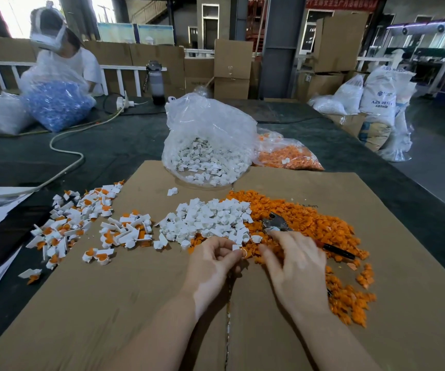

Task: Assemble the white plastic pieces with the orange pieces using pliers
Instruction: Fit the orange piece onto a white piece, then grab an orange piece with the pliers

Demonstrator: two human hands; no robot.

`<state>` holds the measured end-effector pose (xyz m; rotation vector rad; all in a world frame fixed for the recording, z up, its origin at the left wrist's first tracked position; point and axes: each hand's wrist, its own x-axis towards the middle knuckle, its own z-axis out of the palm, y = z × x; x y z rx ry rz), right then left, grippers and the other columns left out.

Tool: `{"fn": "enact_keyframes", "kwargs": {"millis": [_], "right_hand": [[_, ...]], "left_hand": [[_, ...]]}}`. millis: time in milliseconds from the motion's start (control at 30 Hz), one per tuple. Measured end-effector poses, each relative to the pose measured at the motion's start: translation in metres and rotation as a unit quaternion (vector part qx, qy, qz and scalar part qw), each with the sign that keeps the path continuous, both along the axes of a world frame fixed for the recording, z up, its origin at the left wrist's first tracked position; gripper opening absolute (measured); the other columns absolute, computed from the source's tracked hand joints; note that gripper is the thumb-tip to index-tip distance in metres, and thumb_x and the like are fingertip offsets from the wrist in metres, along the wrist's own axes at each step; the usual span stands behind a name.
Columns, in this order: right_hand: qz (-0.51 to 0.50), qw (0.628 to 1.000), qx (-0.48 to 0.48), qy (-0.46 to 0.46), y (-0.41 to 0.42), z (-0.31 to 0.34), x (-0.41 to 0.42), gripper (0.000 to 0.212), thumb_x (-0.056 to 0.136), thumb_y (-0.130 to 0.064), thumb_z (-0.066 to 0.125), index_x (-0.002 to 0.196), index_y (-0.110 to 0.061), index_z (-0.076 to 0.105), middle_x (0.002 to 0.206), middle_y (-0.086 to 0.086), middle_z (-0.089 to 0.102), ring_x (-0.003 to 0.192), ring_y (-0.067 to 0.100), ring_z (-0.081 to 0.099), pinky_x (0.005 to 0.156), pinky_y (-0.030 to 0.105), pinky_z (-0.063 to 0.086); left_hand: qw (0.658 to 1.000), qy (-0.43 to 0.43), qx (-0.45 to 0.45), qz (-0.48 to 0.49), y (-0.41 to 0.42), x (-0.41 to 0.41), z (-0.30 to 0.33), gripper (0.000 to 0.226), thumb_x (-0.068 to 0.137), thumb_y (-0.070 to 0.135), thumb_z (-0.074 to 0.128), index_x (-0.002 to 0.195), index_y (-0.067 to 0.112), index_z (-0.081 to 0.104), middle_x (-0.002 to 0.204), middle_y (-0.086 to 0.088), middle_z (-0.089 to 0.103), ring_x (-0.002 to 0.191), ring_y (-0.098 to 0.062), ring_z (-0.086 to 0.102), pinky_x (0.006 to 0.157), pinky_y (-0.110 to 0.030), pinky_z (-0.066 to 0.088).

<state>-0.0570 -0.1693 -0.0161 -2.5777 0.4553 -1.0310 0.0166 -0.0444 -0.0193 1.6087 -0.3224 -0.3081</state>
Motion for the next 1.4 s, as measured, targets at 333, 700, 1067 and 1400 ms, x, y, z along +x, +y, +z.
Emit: {"fn": "enact_keyframes", "kwargs": {"millis": [333, 700, 1067, 1400], "right_hand": [[-0.174, 0.908, 0.001, 0.382, -0.045, 0.022, 0.007, 0.066, 0.080, -0.067, 0.050, 0.126, -0.021, 0.044, 0.143, 0.009, 0.027, 0.133, 0.027, 0.022, 0.110, 0.049, 0.014], [0.074, 0.923, 0.216, 0.311, -0.022, 0.065, 0.014, 0.026, 0.090, -0.042, 0.050, 0.092, -0.017, 0.057, 0.080, 0.000, 0.058, 0.071, 0.017, 0.056, 0.065, 0.031, 0.042], [0.190, 0.796, 0.452, 0.355, -0.003, 0.078, 0.013, 0.015, 0.092, -0.022, 0.047, 0.088, -0.009, 0.053, 0.074, 0.009, 0.053, 0.063, 0.023, 0.051, 0.054, 0.027, 0.039], [0.170, 0.896, 0.282, 0.299, 0.004, 0.067, 0.011, 0.030, 0.094, -0.035, 0.048, 0.073, -0.014, 0.046, 0.067, 0.004, 0.046, 0.058, 0.017, 0.042, 0.057, 0.031, 0.032]], "left_hand": [[0.999, 0.051, 0.009, 0.017, -0.009, 0.008, 0.006, 0.008, 0.087, 0.010, 0.063, 0.092, 0.004, 0.060, 0.063, -0.005, 0.061, 0.048, -0.003, 0.057, 0.046, -0.014, 0.045], [0.976, 0.170, -0.125, 0.049, -0.010, 0.026, 0.038, 0.012, 0.087, 0.001, 0.060, 0.097, -0.006, 0.058, 0.057, -0.008, 0.057, 0.045, -0.012, 0.054, 0.047, -0.023, 0.047], [0.981, 0.146, -0.076, 0.105, -0.001, 0.047, 0.039, 0.004, 0.087, 0.004, 0.061, 0.086, 0.001, 0.058, 0.064, -0.011, 0.060, 0.051, -0.013, 0.054, 0.051, -0.024, 0.047], [0.977, 0.155, -0.086, 0.119, -0.007, 0.045, 0.033, 0.003, 0.086, 0.001, 0.061, 0.087, -0.001, 0.060, 0.062, -0.009, 0.060, 0.054, -0.015, 0.057, 0.071, -0.040, 0.055]]}}
